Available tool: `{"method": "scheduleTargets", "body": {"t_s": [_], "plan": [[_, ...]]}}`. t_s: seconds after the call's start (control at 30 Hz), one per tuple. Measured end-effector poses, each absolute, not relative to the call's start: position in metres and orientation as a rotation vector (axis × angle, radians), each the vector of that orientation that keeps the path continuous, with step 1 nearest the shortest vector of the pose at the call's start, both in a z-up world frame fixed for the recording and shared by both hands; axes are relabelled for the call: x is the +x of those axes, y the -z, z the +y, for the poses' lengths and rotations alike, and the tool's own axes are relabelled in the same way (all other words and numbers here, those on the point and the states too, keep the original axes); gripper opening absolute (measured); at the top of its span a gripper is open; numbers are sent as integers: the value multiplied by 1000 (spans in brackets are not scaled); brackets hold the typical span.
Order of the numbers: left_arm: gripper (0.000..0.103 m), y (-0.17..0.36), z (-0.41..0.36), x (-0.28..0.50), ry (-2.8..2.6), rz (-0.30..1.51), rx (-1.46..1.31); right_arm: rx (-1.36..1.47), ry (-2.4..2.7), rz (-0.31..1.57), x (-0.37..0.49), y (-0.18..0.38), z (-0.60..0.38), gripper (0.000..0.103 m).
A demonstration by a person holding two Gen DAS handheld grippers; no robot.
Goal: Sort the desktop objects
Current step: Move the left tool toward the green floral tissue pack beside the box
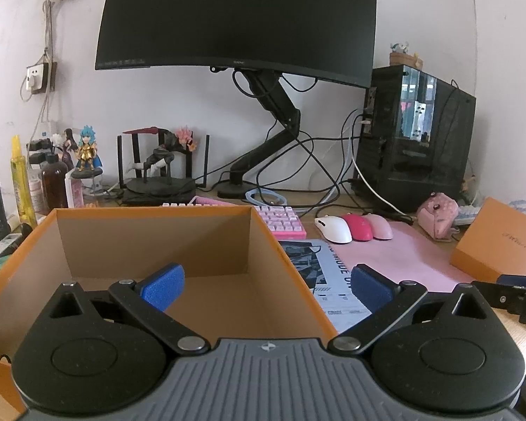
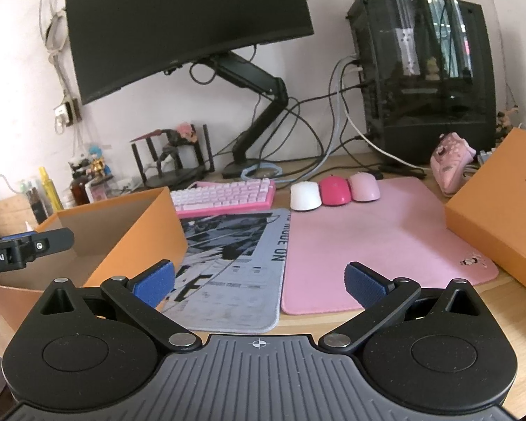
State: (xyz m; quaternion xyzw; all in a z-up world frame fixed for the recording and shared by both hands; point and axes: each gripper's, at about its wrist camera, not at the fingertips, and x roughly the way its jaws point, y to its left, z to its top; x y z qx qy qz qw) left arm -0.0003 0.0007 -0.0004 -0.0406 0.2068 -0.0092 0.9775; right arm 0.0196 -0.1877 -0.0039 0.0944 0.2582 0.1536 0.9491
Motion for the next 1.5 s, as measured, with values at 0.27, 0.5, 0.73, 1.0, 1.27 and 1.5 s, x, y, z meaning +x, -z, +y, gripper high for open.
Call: {"method": "scheduleTargets", "body": {"t_s": [0.27, 0.5, 0.73, 1.0, 1.27, 1.5], "plan": [[103, 17, 49, 2, 49, 412, -127, 193, -307, 524, 20, -2, -175, 103], [103, 18, 72, -6, 38, 393, -163, 172, -356, 495, 18, -15, -164, 103], [103, 17, 82, -10, 64, 391, -134, 145, -375, 486, 20, -22, -148, 103], [103, 21, 88, -10, 67, 398, -120, 102, -371, 483, 23, -27, -133, 103], [103, 18, 96, -19, 113, 376, 19, 92, -410, 470, 21, -32, -118, 103], [103, 7, 127, -36, 117, 332, 129, 85, -474, 471, 19, -34, -91, 103]]}}
